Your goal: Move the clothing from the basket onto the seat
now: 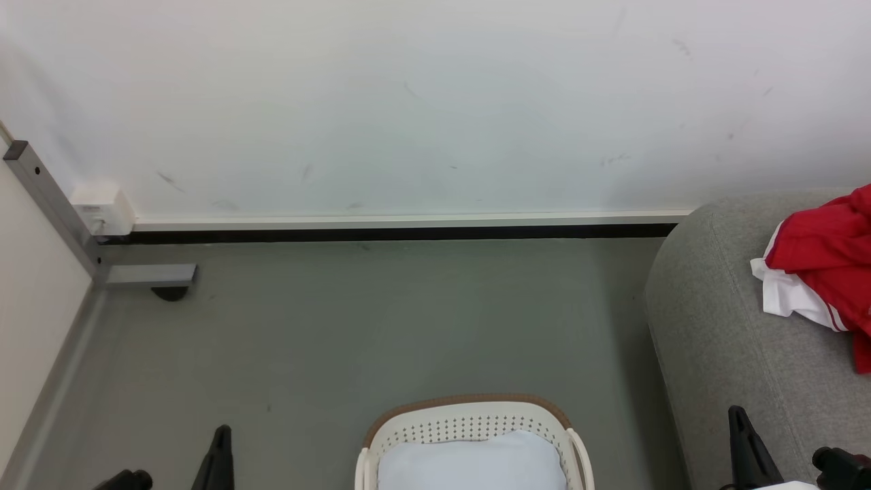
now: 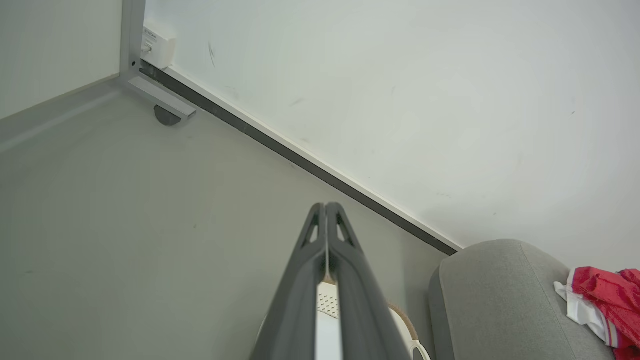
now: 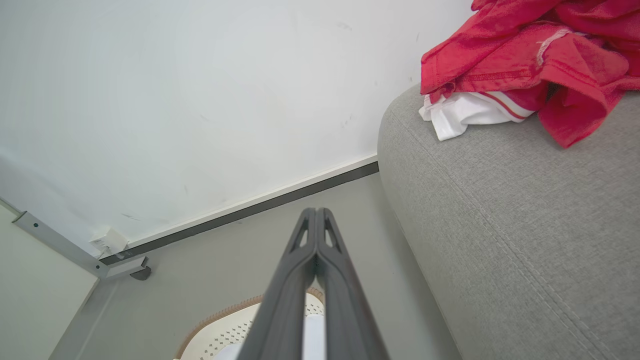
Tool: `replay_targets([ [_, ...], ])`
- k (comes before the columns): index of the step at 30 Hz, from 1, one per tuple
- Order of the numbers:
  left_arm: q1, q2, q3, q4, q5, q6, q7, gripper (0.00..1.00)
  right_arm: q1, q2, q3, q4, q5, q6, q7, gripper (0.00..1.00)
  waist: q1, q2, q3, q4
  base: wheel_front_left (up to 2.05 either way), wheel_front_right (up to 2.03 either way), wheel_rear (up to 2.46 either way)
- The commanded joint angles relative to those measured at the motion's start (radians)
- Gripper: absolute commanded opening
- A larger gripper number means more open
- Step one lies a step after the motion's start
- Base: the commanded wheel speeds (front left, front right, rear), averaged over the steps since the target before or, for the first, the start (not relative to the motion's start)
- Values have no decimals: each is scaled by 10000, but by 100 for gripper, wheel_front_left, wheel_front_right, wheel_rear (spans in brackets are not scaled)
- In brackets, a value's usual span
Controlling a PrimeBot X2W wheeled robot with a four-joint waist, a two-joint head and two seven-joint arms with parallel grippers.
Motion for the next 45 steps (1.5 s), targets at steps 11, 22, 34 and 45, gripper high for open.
replay_targets([
  [11,-352,4,164,-346,-1857,-74,470,0,-195,-109,-196,-452,1999,-6,478,0,0,-1,6,56,0,0,0],
  [22,-440,-16,267,-489,-3279,-122,855,0,-235,-128,-328,-683,3563,-8,866,0,0,-1,11,111,0,0,0],
  [34,-529,-34,366,-636,-4675,-152,1225,0,-279,-147,-444,-905,5077,-11,1244,0,0,-1,17,170,0,0,0],
  [45,-605,-50,438,-753,-5813,-193,1538,0,-317,-163,-550,-1079,6324,-13,1553,0,0,-1,22,225,0,0,0],
])
